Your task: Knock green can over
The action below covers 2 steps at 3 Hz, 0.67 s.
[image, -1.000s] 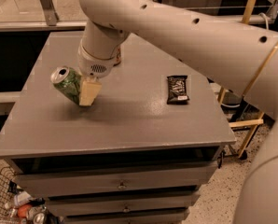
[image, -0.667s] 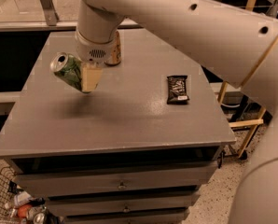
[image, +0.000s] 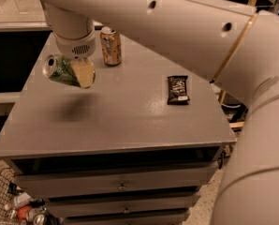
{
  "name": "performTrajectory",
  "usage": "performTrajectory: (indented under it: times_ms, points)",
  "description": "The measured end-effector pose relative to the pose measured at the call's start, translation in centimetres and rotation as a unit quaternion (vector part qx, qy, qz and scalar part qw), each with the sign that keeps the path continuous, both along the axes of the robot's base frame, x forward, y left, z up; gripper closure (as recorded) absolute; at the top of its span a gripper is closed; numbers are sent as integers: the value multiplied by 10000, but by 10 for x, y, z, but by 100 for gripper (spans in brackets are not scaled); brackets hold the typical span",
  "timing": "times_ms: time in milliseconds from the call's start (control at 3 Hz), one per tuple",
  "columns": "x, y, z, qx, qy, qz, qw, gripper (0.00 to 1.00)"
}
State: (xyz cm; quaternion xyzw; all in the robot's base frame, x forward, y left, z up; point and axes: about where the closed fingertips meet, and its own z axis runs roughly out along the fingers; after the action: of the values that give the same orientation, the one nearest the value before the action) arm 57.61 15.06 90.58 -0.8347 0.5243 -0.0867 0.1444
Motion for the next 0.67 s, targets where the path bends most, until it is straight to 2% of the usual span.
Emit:
performTrajectory:
  times_ms: [333,667]
  points:
    - [-4,5,-23,-705,-170,65,9973,100]
    - [-8,7,-44,-1111,-84,116,9937,100]
